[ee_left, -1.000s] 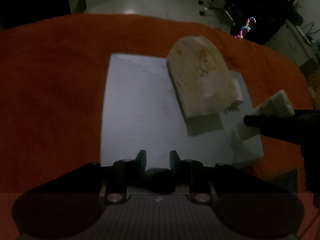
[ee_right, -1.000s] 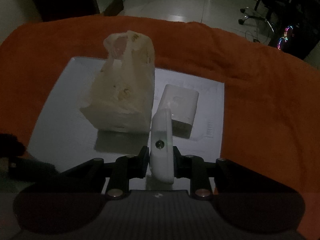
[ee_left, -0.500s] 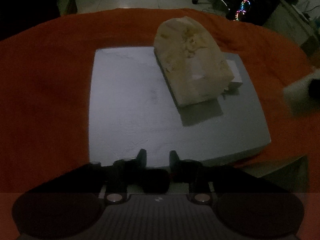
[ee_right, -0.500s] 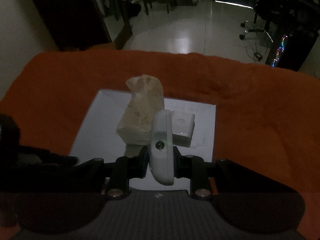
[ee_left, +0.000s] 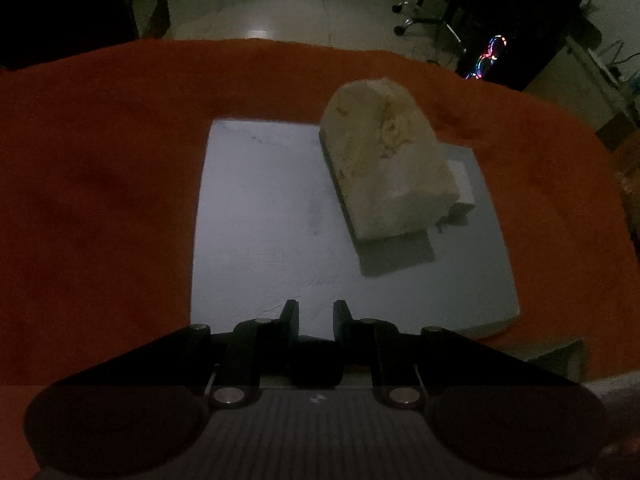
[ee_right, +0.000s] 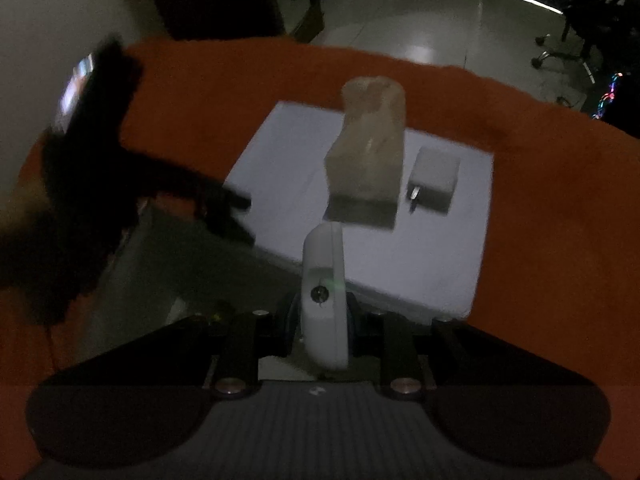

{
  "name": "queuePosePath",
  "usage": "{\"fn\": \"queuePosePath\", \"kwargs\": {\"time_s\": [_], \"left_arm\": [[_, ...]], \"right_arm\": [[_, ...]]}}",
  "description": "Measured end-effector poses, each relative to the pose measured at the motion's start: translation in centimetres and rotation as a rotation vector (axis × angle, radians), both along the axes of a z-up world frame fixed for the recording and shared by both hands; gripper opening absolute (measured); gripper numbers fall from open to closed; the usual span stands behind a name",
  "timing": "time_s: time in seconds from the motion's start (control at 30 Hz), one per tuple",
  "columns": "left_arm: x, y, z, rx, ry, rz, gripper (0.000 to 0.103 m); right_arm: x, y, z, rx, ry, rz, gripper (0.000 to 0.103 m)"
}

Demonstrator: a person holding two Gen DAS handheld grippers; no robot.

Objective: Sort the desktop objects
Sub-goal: 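Carry the white remote in the right gripper over into the box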

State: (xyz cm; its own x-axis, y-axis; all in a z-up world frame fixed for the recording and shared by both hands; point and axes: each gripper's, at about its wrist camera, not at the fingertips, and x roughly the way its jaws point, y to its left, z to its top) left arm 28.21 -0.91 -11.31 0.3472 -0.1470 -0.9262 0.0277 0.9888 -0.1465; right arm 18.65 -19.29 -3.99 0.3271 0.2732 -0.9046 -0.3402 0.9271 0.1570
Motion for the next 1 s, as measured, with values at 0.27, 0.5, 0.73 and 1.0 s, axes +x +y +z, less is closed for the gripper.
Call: {"fn": "queuePosePath", "kwargs": {"time_s": [0.27,0.5,0.73,1.0], "left_arm": [[-2.2,-0.2,3.0,0.001,-0.041,-0.033,0.009],[-3.9,-0.4,4.6,0.021,-0.068,-0.059,0.009],[-2.9,0.6,3.5,0.044,-0.059,-0.03,0.012],[-0.7,1.7,0.5,0.032,-0.024,0.009,0.029]], "right_arm": [[-1.9,1.7,-3.8,-0.044,0.075,0.04,0.026],[-3.2,2.1,-7.6,-0.121,0.12,0.064,0.026],[-4.2,1.3,-10.4,-0.157,0.173,0.071,0.026],[-3.5,0.2,-11.9,-0.156,0.212,0.06,0.026]]}}
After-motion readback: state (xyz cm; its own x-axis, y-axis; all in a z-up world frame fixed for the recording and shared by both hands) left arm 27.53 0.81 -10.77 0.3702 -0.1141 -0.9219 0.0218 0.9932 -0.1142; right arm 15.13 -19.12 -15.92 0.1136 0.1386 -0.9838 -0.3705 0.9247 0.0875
